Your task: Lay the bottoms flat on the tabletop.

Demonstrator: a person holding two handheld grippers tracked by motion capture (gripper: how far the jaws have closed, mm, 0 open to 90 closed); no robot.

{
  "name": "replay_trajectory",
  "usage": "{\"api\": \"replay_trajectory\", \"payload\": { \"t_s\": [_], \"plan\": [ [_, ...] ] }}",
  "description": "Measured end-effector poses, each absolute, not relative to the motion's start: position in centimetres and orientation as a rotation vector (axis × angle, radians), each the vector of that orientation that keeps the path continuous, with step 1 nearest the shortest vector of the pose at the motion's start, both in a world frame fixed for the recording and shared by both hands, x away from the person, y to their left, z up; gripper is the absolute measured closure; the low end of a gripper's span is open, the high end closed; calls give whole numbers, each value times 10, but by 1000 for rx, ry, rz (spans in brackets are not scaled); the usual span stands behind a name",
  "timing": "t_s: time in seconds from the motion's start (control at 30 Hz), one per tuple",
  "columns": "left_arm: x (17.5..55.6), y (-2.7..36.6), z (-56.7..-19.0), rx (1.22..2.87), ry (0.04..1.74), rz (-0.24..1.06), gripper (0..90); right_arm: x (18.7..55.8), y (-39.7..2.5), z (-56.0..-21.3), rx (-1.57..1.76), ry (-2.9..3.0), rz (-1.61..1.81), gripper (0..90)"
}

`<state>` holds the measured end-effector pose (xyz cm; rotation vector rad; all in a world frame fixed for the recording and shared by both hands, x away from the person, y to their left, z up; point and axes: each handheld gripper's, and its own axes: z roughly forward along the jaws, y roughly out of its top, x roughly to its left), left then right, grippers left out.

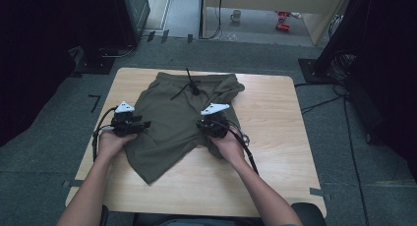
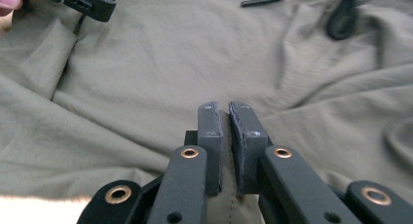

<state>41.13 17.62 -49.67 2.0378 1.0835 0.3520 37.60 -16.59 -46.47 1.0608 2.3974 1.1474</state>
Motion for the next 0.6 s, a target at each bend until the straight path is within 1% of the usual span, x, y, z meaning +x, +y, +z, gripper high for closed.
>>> {"api": "replay_trajectory", "payload": {
  "t_s": [0.3,0.6],
  "plan": [
    [416,165,-493,2041,1056,349,467,363,-207,-452,1106,2327,1123,839],
    [422,153,-495,2055,1024,340,465,354,-248,-449,1179,2251,1079,839]
  ]
}}
